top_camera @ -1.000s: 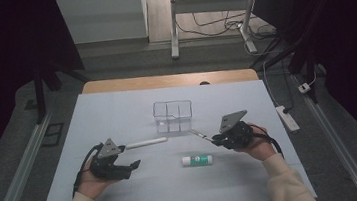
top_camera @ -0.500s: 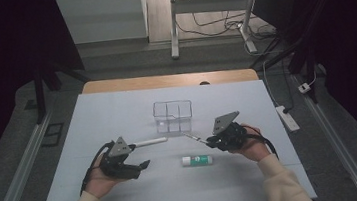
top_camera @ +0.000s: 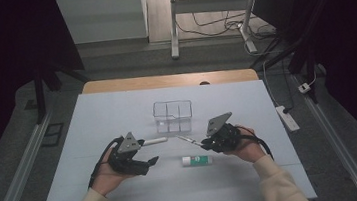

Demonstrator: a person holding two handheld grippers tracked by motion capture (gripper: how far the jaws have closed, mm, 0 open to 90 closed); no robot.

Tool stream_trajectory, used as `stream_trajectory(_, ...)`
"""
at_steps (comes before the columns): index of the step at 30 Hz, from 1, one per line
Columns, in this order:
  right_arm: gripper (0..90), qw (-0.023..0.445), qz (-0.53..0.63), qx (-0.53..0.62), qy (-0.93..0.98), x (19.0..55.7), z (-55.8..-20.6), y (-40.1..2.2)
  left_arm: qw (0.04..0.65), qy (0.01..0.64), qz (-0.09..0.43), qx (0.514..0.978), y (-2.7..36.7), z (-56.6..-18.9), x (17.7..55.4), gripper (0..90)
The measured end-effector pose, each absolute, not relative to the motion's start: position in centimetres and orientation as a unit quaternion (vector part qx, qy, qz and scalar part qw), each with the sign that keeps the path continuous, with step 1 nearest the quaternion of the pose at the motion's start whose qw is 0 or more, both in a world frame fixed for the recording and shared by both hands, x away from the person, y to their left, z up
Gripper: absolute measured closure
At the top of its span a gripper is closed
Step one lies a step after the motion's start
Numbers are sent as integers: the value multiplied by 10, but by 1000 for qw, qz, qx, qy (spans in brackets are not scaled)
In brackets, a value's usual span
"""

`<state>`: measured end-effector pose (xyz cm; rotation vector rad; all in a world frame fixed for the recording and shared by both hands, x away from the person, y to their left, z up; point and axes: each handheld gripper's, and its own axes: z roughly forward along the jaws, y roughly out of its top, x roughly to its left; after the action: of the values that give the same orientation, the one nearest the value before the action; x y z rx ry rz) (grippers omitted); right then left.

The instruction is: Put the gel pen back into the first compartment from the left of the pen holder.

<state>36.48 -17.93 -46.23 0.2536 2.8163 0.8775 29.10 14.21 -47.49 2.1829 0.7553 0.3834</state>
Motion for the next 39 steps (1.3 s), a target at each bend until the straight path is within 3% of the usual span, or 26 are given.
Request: stream_trajectory(39, 789, 30, 281, 80, 956, 362, -469, -143, 362, 236, 174, 885, 89, -469, 304, 280)
